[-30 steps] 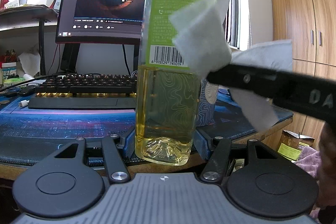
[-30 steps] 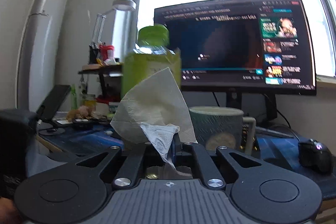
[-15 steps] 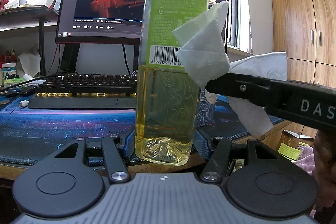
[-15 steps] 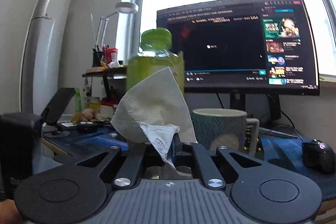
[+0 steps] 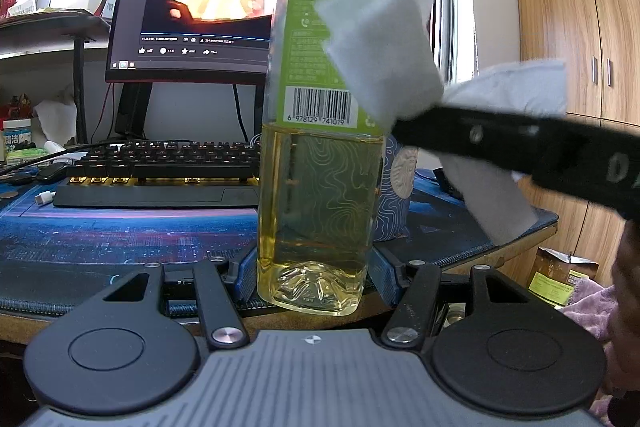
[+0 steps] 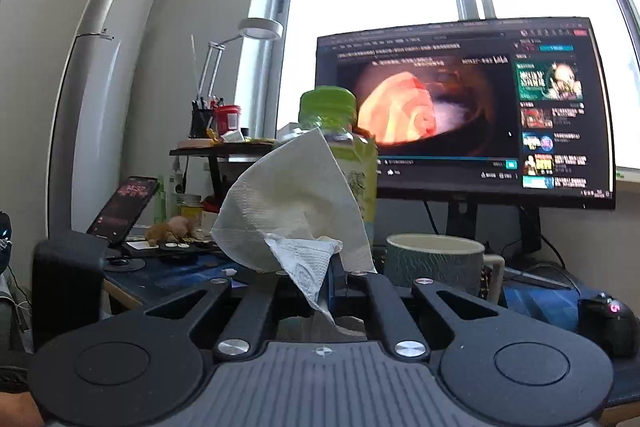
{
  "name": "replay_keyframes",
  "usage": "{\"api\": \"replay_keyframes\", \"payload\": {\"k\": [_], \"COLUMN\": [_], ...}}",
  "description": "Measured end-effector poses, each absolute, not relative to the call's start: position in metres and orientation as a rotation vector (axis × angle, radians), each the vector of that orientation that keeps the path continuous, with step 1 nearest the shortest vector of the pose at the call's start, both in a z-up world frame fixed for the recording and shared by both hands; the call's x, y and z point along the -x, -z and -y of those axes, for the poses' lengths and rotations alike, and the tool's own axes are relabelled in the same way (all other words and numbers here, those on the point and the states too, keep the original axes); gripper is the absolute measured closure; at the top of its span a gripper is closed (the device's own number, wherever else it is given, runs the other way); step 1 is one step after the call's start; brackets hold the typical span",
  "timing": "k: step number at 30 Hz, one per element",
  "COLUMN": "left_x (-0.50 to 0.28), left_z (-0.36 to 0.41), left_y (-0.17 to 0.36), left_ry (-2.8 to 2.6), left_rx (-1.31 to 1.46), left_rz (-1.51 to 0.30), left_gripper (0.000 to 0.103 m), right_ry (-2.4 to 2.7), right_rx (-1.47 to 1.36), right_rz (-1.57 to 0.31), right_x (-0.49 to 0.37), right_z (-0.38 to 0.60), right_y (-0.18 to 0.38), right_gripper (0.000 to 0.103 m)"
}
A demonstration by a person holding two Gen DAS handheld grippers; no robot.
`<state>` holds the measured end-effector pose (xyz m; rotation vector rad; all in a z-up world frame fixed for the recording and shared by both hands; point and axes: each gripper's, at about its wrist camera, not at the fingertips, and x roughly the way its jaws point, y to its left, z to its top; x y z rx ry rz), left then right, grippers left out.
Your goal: Clean container
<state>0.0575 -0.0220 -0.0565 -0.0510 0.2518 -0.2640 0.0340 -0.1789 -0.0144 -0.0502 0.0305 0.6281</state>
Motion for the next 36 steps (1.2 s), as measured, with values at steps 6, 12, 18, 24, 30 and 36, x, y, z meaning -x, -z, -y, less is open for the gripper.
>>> {"api": "replay_keyframes", "payload": {"k": [6,12,18,24,30,36], "left_x": [-0.058,-0.058,-0.058,-0.058,-0.058,-0.058], "left_z": [0.022,0.022,0.022,0.022,0.022,0.021], "left_y": [0.056,0.056,0.056,0.056,0.056,0.056], "left_ry": [0.264,0.264,0.265,0.265,0.265,0.266], "left_rx": [0.051,0.048,0.050,0.049,0.050,0.051], "left_rz": [-0.252,-0.253,-0.254,-0.252,-0.252,-0.251], "left_gripper": [0.042,0.042,0.042,0.042,0.042,0.042], "right_ry": [-0.607,-0.613,-0.636,-0.611,-0.609,-0.642], "right_rx": [0.033,0.045,0.054,0.036,0.036,0.035], "right_rz": [-0.071,-0.050,-0.015,-0.065,-0.064,-0.002], "right_x": [-0.045,-0.039,-0.030,-0.045,-0.043,-0.028], "right_z": [0.185,0.182,0.178,0.184,0.184,0.180], "right_y": [0.022,0.017,0.011,0.022,0.022,0.010], "right_gripper": [0.097,0.097,0.097,0.097,0.097,0.097]}}
